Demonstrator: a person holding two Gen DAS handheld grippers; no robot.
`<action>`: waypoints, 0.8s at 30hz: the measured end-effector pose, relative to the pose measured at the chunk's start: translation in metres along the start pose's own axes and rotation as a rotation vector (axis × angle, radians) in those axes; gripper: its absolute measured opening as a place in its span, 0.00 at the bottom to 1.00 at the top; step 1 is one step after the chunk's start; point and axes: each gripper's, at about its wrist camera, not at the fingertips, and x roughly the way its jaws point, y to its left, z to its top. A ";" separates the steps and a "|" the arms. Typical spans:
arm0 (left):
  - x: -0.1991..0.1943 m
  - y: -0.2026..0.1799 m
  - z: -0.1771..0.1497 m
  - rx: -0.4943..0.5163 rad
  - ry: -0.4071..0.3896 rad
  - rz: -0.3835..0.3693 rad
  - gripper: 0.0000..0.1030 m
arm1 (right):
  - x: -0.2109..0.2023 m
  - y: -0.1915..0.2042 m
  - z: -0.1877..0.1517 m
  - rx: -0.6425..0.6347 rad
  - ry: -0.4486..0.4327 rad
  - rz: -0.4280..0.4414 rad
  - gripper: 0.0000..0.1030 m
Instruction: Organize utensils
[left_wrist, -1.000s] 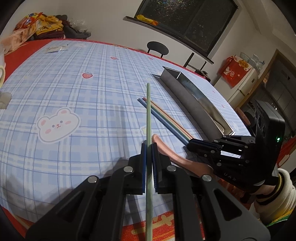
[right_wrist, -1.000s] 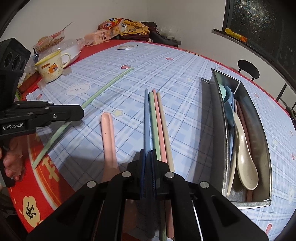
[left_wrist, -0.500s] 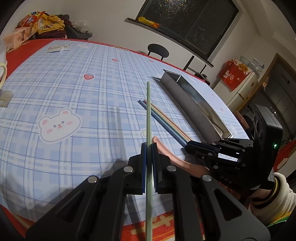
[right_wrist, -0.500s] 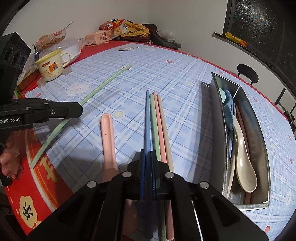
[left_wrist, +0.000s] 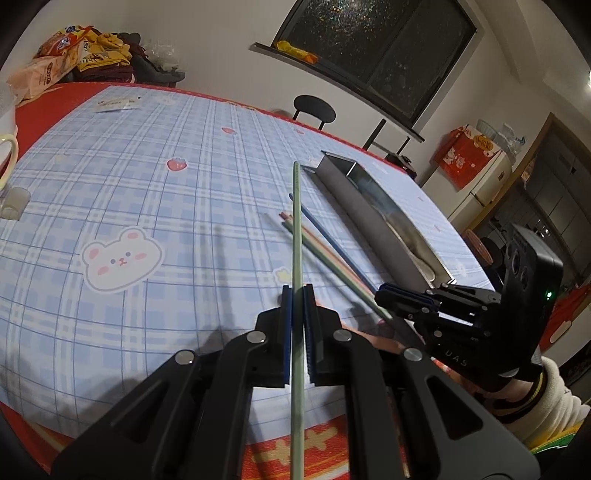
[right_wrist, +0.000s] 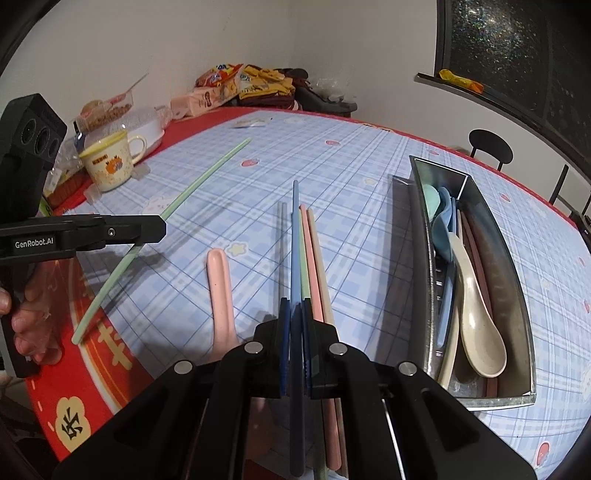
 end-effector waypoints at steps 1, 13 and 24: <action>-0.002 -0.001 0.001 0.001 -0.006 0.000 0.10 | -0.002 -0.001 0.000 0.005 -0.006 0.006 0.06; -0.020 -0.017 0.012 -0.032 -0.063 -0.020 0.10 | -0.026 -0.021 0.005 0.124 -0.102 0.115 0.06; -0.012 -0.035 0.023 -0.036 -0.068 -0.024 0.10 | -0.043 -0.048 0.009 0.207 -0.165 0.161 0.06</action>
